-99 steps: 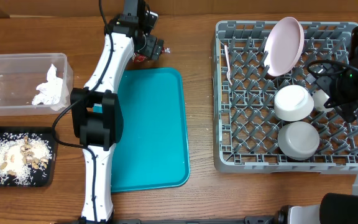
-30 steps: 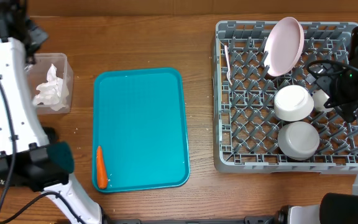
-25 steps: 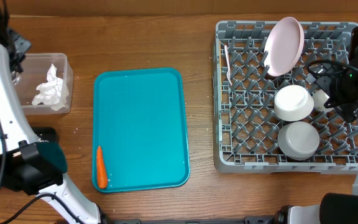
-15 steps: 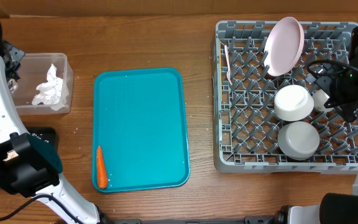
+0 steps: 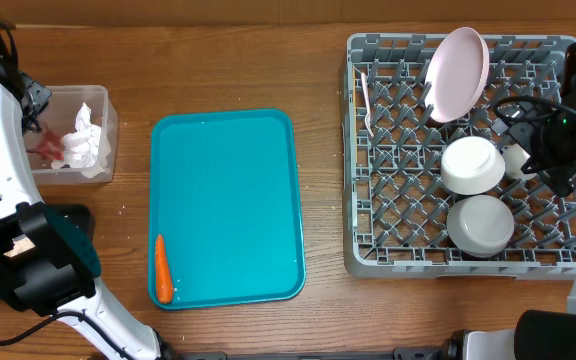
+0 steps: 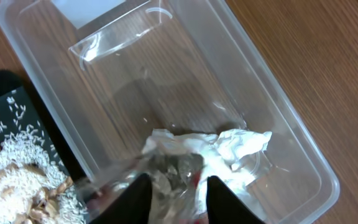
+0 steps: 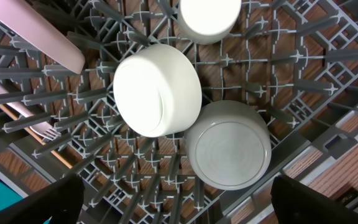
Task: Sort waste into correct bins and load items into the dishwasher rack
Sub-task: 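Lift the wrapper and carry it left into the clear bin, then release the wrapper and press it down inside the clear bin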
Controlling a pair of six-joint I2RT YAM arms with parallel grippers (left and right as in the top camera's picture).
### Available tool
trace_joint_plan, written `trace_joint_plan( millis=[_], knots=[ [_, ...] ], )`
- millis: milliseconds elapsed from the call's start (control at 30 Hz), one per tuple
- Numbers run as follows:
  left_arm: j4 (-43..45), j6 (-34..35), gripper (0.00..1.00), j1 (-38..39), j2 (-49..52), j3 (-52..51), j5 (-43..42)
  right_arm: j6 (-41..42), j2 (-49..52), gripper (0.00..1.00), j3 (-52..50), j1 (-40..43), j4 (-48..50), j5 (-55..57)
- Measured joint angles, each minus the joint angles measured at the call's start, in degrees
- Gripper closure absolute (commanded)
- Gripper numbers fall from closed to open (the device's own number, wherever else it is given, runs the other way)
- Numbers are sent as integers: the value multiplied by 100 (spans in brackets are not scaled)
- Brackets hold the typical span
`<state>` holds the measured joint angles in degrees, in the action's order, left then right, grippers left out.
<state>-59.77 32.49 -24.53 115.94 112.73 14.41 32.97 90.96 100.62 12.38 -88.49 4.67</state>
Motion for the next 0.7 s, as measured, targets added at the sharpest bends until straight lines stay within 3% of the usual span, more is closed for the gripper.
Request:
trace_joint_plan(
  millis=[200, 233, 600, 667, 700],
  knots=[
    [-127, -238, 2, 0, 0, 0, 2, 0, 0, 0, 0, 0, 0, 0],
    [-146, -264, 0, 0, 0, 0, 0, 0, 0, 0, 0, 0, 0, 0],
    [-1010, -302, 6, 0, 11, 323, -415, 0, 0, 0, 0, 0, 0, 0],
    [-1078, -415, 16, 0, 11, 544, -734, 2, 0, 0, 0, 0, -2, -2],
    [-1078, -494, 31, 0, 11, 647, -949, 0, 0, 0, 0, 0, -2, 0]
  ],
)
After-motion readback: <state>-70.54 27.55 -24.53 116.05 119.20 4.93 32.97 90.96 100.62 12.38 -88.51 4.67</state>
